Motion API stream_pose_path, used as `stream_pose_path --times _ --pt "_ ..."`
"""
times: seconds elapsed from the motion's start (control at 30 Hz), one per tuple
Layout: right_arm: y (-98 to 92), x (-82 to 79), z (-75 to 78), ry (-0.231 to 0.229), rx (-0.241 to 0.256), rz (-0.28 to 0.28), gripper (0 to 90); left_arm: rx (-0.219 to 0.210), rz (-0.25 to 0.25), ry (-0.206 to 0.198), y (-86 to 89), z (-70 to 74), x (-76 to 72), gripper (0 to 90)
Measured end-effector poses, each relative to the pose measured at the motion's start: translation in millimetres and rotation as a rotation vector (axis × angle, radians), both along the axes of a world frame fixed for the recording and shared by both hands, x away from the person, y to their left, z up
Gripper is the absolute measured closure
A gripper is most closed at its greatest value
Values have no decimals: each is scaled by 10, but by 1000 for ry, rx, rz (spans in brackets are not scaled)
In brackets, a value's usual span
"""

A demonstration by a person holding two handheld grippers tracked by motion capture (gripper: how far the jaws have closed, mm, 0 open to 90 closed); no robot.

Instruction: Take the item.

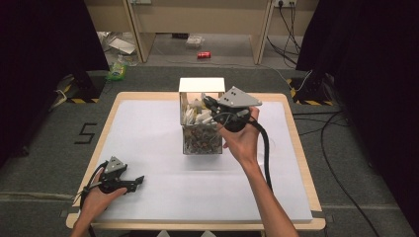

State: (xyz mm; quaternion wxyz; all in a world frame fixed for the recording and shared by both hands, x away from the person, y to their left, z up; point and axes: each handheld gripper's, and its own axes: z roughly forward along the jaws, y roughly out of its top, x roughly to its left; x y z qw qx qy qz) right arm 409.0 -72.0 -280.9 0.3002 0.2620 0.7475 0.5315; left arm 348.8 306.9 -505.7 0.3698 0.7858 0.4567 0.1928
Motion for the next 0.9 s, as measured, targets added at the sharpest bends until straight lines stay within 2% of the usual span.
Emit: stream_pose_path --times 0.47,0.9 --pt "-276 -132 97 -25 15 -31 872 0 0 -1 0 -1 0 149" --pt "-693 -282 179 -56 45 -89 872 0 0 -2 -1 -1 0 150"
